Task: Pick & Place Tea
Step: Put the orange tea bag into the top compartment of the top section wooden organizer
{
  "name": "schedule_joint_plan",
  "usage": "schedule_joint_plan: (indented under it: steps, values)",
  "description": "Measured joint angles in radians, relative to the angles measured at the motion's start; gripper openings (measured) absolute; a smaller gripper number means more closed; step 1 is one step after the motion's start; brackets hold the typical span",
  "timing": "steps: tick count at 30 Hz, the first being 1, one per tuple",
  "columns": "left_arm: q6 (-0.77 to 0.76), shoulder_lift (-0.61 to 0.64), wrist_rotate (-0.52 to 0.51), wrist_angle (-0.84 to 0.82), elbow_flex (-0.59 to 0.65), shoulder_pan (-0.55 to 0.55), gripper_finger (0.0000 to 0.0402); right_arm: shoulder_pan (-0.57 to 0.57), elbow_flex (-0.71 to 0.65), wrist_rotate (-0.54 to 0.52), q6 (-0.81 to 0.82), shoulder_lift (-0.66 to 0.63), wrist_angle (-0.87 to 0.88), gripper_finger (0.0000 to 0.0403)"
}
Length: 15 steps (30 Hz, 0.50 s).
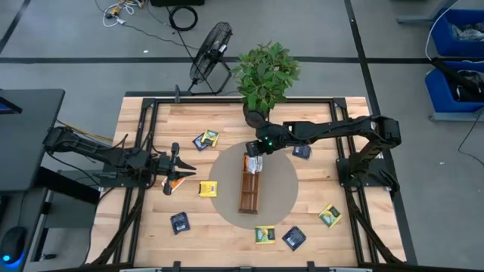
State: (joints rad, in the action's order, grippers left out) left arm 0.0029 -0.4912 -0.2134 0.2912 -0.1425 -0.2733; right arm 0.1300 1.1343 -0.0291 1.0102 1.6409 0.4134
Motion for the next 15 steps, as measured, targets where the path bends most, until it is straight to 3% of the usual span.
schedule_joint_plan:
  steps: [6,15]
  values:
    - [0.000,0.000,0.000,-0.006,0.000,0.000,0.0069,-0.052,0.000,0.020,-0.016,0.000,0.001,0.0150]
    - [-0.021,0.000,0.000,-0.006,0.000,0.000,0.0069,-0.143,0.000,-0.048,0.038,0.000,0.012,0.0145]
